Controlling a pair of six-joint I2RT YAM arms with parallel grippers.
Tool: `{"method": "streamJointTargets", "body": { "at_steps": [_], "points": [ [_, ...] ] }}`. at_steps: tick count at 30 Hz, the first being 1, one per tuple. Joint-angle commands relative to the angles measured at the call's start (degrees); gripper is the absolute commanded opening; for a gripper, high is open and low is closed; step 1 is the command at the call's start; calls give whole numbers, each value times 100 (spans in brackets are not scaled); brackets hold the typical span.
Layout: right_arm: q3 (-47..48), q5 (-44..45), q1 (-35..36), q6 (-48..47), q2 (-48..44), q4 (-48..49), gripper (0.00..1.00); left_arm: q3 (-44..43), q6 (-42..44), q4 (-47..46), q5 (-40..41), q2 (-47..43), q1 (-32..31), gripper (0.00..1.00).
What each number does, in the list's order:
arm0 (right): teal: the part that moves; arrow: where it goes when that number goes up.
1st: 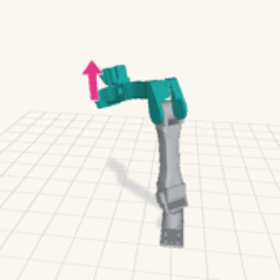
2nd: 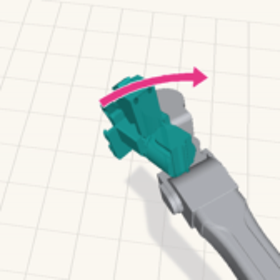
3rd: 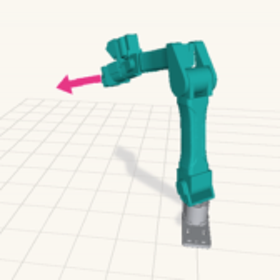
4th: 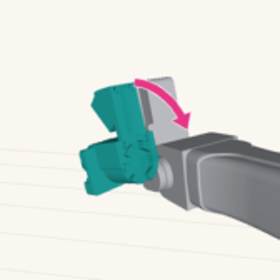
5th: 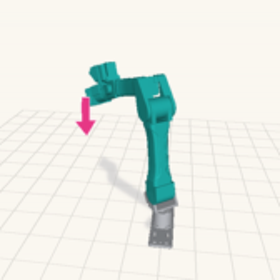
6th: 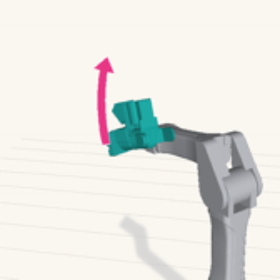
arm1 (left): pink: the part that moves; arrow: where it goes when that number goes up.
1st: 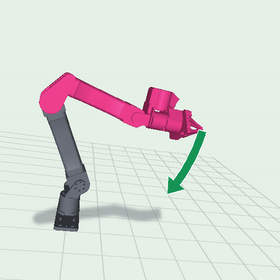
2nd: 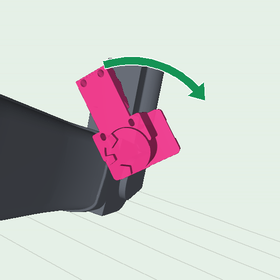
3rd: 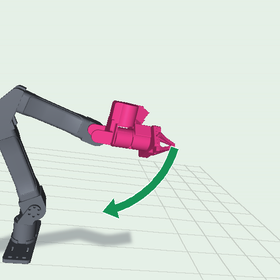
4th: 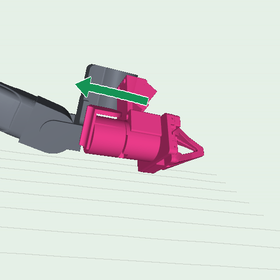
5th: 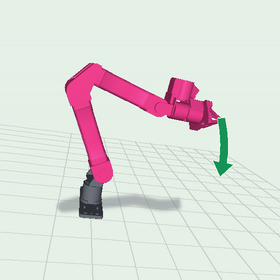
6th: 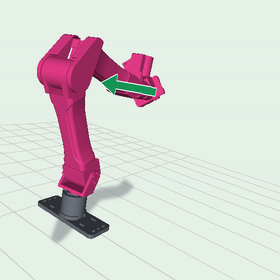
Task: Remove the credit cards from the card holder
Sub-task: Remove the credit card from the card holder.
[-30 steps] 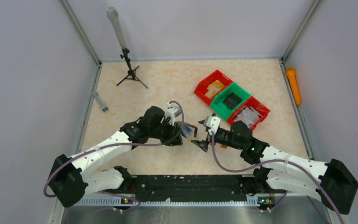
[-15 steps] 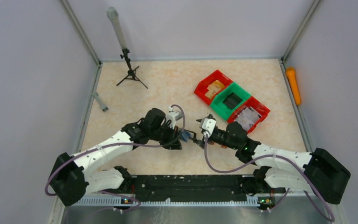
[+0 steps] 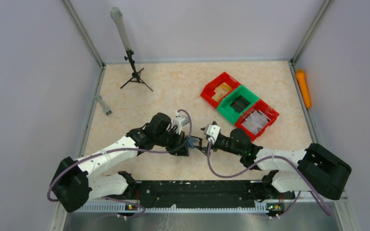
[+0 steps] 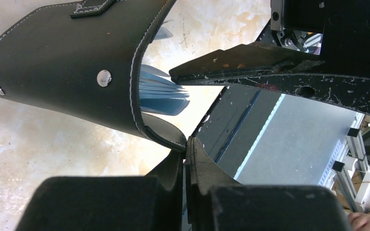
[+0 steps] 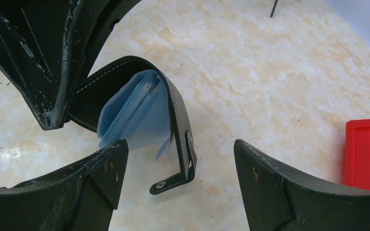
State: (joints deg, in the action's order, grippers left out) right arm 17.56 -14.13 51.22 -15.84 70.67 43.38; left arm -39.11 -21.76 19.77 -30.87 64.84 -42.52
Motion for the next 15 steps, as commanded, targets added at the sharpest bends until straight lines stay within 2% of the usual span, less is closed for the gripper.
{"method": "streamJointTargets", "body": {
  "at_steps": [1, 7, 15],
  "points": [
    [-16, -157, 23, 197, 138, 569, 82, 40, -43, -464, -236, 19, -15, 0],
    [-75, -193, 25, 260, 278, 766, 82, 90, -81, -577, -340, 5, -10, 0],
    [-277, -675, 26, 243, -40, 913, 91, 84, -114, -631, -349, 29, -10, 0]
  ]
}}
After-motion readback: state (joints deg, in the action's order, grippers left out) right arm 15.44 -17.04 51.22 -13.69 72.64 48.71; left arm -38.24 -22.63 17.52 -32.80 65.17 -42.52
